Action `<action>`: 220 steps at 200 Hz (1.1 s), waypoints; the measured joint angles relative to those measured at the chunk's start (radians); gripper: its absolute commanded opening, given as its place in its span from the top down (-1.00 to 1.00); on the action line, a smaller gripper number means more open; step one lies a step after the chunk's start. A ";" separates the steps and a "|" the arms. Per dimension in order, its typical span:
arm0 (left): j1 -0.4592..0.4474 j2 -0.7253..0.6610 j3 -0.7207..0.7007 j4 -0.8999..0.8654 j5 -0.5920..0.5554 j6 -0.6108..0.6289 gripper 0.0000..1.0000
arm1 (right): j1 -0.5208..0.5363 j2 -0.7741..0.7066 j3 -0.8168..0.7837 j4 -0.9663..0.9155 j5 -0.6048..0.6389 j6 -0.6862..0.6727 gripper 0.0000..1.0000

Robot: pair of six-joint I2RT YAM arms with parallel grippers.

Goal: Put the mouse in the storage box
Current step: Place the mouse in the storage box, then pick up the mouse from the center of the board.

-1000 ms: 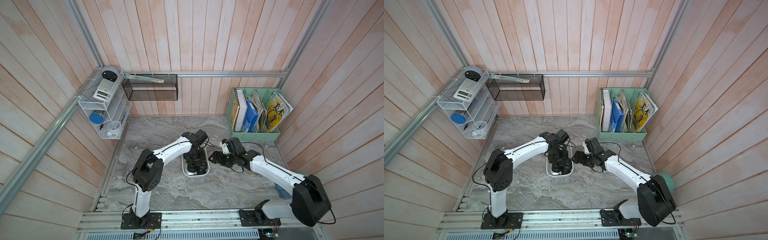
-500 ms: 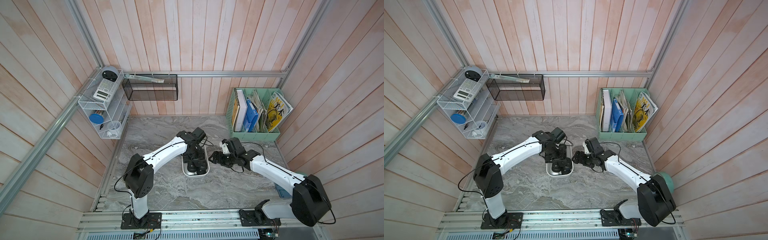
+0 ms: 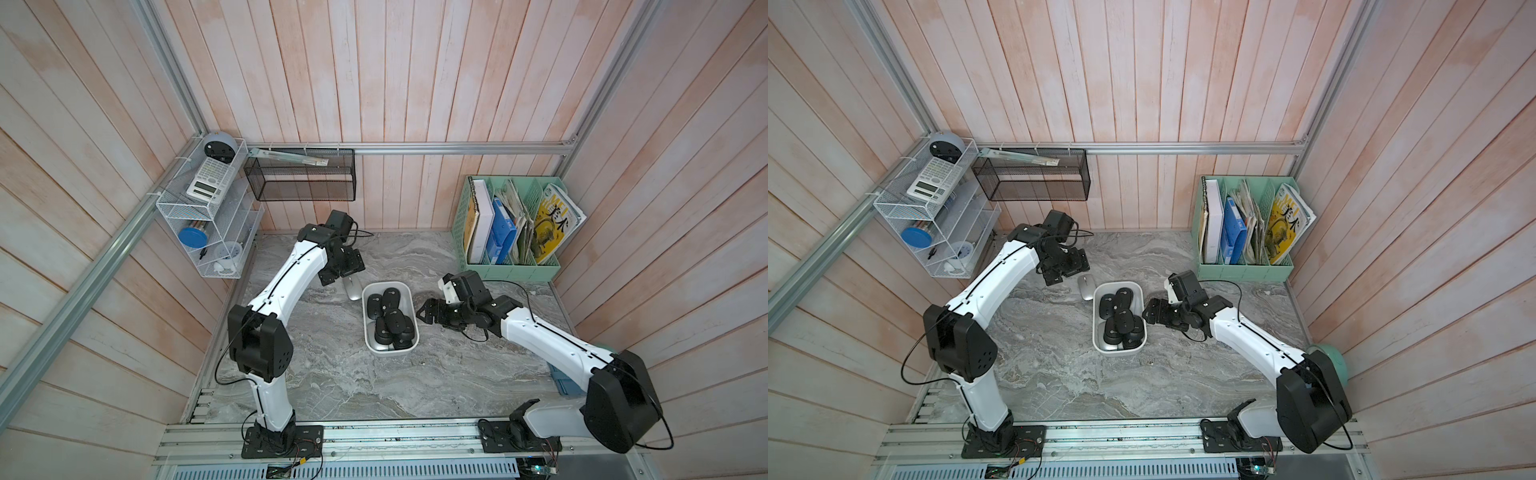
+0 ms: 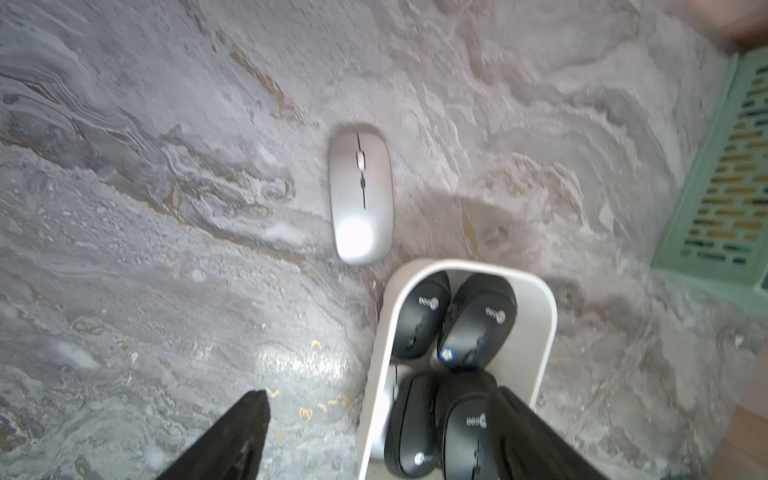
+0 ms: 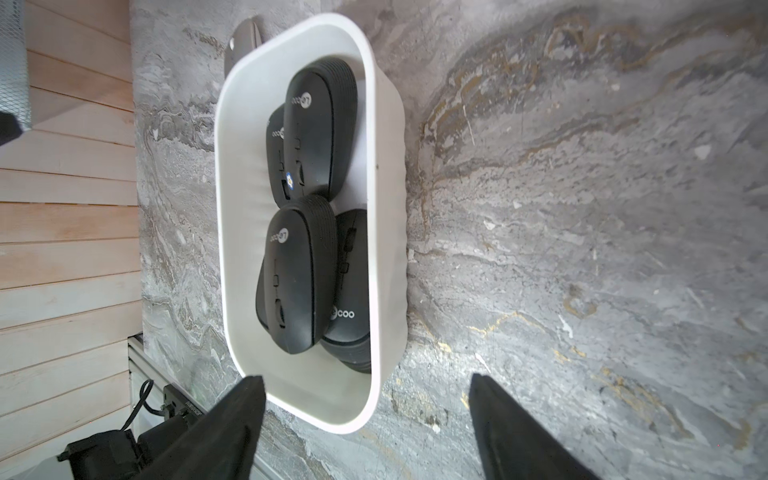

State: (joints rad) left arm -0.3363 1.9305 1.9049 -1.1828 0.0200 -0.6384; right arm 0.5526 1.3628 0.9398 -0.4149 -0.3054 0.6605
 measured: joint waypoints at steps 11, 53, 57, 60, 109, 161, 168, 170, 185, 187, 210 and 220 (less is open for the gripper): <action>0.015 0.075 0.066 -0.011 -0.003 0.021 -0.77 | 0.000 0.001 0.025 -0.011 0.002 -0.011 -0.82; 0.047 0.337 0.268 -0.077 -0.003 0.097 -0.79 | 0.000 0.060 0.127 -0.011 -0.002 -0.034 -0.84; 0.047 0.357 0.283 -0.086 -0.004 0.102 -0.80 | 0.000 0.066 0.135 -0.012 -0.003 -0.034 -0.84; 0.048 0.370 0.293 -0.091 -0.004 0.106 -0.81 | 0.000 0.073 0.141 -0.011 -0.004 -0.034 -0.84; 0.048 0.473 0.377 -0.124 -0.005 0.131 -0.84 | 0.000 0.110 0.174 -0.013 -0.007 -0.045 -0.89; 0.048 0.512 0.380 -0.124 -0.002 0.123 -0.84 | 0.000 0.110 0.146 -0.011 -0.007 -0.049 -0.90; 0.048 0.519 0.379 -0.123 -0.002 0.121 -0.84 | 0.000 0.110 0.143 -0.012 -0.007 -0.049 -0.90; 0.048 0.521 0.379 -0.123 -0.002 0.120 -0.84 | 0.000 0.110 0.142 -0.011 -0.007 -0.049 -0.90; 0.048 0.528 0.368 -0.119 0.002 0.114 -0.85 | 0.000 0.110 0.138 -0.012 -0.007 -0.050 -0.90; 0.048 0.528 0.366 -0.118 0.002 0.114 -0.84 | 0.000 0.110 0.138 -0.012 -0.007 -0.051 -0.90; 0.047 0.529 0.336 -0.100 0.014 0.097 -0.84 | 0.000 0.110 0.136 -0.009 -0.007 -0.053 -0.90; 0.046 0.529 0.328 -0.085 0.027 0.092 -0.84 | 0.000 0.110 0.134 -0.008 -0.007 -0.053 -0.90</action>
State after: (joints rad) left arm -0.2901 2.4592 2.2333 -1.2675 0.0467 -0.5465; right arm 0.5526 1.4731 1.0733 -0.4229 -0.3122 0.6071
